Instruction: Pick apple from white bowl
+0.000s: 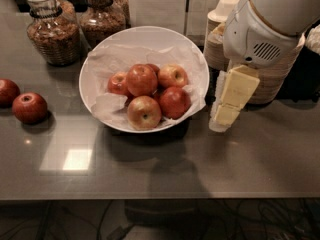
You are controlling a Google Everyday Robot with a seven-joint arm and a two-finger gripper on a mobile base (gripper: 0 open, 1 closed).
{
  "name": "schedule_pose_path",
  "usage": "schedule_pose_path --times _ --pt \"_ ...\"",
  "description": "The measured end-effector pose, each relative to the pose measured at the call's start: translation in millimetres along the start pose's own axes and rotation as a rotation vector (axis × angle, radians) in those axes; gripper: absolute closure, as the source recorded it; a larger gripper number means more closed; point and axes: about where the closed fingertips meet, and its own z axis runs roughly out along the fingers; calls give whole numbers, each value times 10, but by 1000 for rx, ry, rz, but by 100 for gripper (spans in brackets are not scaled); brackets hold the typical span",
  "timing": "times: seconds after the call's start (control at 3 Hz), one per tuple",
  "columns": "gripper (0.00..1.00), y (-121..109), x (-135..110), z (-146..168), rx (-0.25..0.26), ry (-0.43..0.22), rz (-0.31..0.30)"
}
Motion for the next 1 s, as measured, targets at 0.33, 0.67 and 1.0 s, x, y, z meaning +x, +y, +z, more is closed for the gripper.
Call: schedule_pose_path --times 0.33,0.67,1.0 --pt "0 -10 -25 3 20 -25 5" --pt "0 -142 -234 143 39 -133 19" --pt "0 -348 -460 283 25 -275 73"
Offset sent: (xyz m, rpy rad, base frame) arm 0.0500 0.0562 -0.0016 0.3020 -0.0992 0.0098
